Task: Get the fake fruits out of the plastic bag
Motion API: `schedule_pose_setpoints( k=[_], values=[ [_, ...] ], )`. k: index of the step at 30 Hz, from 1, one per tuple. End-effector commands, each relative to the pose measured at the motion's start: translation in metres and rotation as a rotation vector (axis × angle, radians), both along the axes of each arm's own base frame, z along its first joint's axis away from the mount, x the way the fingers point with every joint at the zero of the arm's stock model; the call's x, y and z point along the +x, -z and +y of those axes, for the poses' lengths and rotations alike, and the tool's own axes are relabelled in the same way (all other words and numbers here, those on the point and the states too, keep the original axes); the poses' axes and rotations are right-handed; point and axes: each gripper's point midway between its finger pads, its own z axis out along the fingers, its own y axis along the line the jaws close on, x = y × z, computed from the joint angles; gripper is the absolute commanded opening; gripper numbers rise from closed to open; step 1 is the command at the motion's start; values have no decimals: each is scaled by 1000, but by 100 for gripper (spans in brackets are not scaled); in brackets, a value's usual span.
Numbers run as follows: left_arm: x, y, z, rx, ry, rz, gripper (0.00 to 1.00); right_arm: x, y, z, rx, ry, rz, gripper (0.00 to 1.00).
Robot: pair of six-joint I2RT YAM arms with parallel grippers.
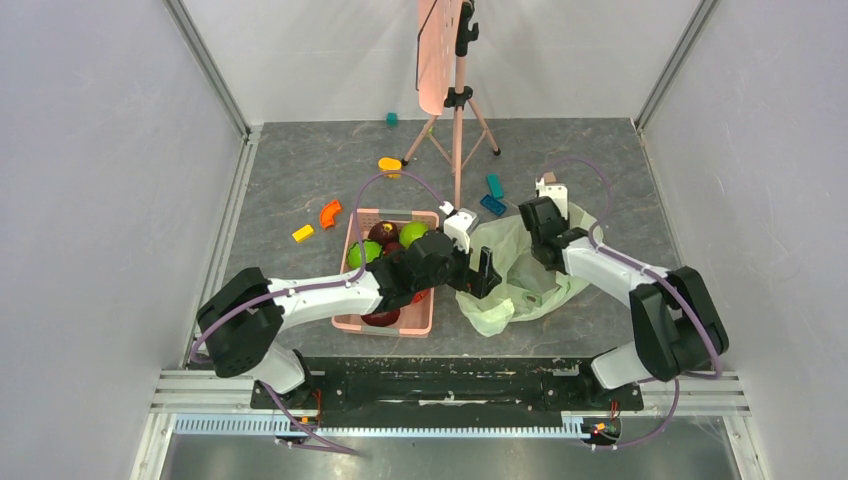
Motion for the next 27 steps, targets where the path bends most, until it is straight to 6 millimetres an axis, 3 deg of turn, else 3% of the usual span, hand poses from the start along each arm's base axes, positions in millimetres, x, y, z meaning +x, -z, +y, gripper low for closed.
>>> schedule_pose_setpoints(
  k=[1,11,15,22,27],
  values=[
    [-3,-19,-2,-69,-4,-7,100,-5,-6,33,176,-134,-12,30],
    [-4,-15,1,-61,-9,-3,100,-15,-57,76,395,-334,-105,31],
    [-4,-13,4,-58,-14,-3,100,-19,-71,79,417,-353,-123,32],
    [-6,-11,8,-51,-23,1,100,-29,-74,87,460,-393,-95,31],
    [-5,-12,17,-35,-46,-8,100,-31,-106,91,497,-430,-161,31]
  ],
)
